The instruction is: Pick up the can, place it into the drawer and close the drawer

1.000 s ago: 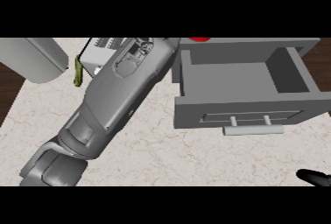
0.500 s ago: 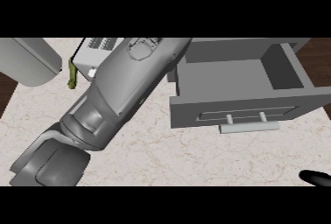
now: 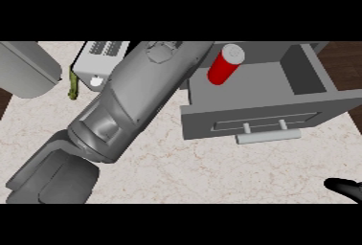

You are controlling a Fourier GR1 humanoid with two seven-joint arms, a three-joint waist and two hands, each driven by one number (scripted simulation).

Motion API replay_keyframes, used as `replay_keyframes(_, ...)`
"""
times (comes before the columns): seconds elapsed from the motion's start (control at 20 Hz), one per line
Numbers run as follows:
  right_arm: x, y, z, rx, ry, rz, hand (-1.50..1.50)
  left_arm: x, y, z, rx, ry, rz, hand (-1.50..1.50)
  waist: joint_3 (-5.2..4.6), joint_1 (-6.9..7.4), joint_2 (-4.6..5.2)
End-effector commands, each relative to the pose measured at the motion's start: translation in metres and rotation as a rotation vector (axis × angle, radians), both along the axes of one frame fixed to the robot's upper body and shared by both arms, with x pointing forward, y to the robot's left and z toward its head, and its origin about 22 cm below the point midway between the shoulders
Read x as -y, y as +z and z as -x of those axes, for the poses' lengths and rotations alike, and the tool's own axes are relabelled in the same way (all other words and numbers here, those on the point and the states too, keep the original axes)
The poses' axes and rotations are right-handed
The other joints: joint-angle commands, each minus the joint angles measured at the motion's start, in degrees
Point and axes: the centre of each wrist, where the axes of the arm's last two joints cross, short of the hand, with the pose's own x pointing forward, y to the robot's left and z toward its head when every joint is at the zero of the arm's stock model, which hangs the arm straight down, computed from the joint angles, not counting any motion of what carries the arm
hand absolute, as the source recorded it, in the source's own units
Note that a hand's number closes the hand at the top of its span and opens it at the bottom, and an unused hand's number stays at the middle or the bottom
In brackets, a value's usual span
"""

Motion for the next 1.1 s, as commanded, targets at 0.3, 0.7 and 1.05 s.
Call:
replay_keyframes(0.3,-0.003,0.019,-0.011,0.054,0.021,0.155,-1.5,-0.001,-0.004,-0.003,0.026,0.08,0.03,-1.5,0.0,-0.87,0.54)
replay_keyframes(0.7,-0.02,0.026,-0.032,0.112,0.025,0.431,-1.5,-0.002,-0.001,-0.004,0.005,0.065,0.108,-1.5,-0.04,0.37,0.84)
replay_keyframes(1.05,-0.036,-0.001,-0.064,0.098,-0.024,0.682,-1.5,-0.003,0.0,-0.004,0.015,0.035,0.138,-1.5,-0.09,3.24,0.27)
